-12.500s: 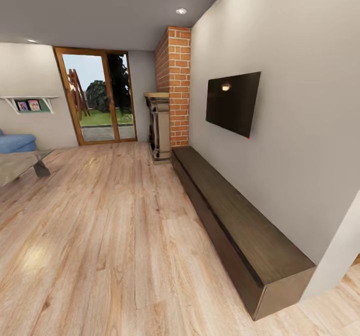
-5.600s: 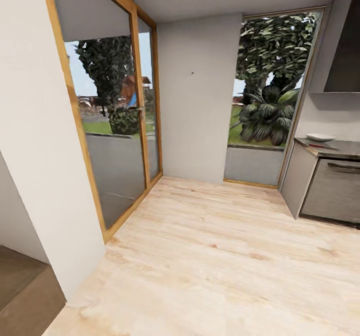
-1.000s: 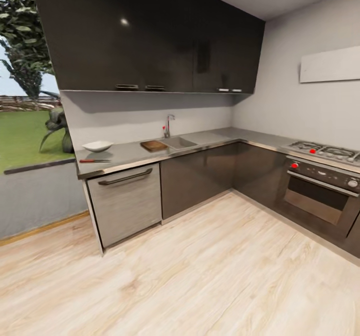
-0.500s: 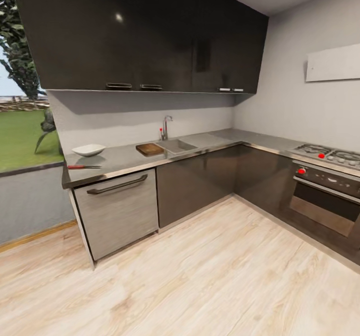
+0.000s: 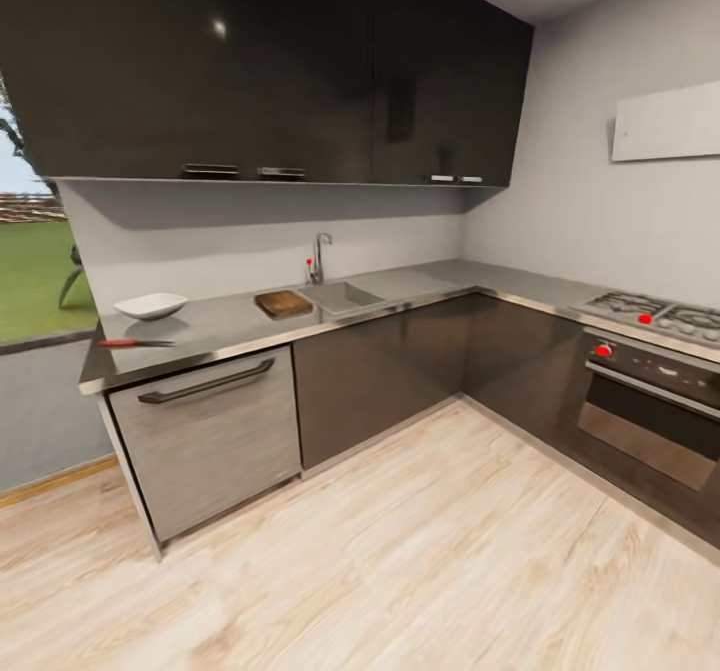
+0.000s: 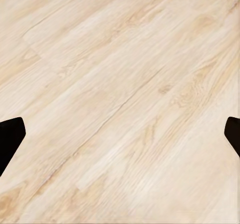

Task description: In the kitchen, take the Vidalia onion out of the sink, dice it on the chopping board with the paring knife, put the diced onion into the bowl on the countertop, then place both the paring knife and the chopping board into the sink.

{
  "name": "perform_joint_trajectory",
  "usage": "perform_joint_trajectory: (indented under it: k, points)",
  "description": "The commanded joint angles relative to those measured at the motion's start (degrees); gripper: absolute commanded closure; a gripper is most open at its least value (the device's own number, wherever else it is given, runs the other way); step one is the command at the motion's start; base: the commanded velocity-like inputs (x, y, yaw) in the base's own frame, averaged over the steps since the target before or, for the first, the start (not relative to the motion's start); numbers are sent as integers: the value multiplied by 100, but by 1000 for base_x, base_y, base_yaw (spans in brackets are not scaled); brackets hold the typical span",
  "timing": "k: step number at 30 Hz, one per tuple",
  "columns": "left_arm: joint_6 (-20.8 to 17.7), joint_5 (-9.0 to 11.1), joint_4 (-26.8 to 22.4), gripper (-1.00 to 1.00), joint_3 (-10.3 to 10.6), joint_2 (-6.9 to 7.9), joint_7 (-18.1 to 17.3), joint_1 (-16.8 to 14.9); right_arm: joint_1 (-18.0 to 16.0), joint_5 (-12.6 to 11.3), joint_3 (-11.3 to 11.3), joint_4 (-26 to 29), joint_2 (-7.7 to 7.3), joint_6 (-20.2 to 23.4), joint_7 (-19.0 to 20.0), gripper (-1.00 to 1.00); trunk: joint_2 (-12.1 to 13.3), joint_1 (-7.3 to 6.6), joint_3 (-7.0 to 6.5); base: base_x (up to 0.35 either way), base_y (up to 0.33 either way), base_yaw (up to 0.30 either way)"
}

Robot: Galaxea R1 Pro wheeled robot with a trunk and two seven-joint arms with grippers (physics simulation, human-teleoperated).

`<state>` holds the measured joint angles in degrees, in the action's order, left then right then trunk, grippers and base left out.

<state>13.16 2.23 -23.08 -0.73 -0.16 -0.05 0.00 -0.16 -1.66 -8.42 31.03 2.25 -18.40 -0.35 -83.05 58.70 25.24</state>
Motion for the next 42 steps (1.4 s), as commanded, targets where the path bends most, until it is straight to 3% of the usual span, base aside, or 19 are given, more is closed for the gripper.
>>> perform_joint_trajectory:
  k: [1,14,21,42]
  points:
    - [11,20,-3,-100,-6,-2,-1,0,-2,-18,-11,0,4,-15,5,-100,-3,2,5,231,-186,0]
    - [166,15,33,-100,7,-1,-4,0,-2,-10,-11,0,12,-21,0,-100,-3,2,5,231,-186,43]
    - [178,13,99,-100,229,0,3,0,-2,-9,-11,0,12,-15,0,-100,-3,2,5,231,-187,121]
    - [178,12,102,-100,257,-2,5,0,-2,-10,-11,0,8,-15,0,-100,-3,2,5,231,-188,275]
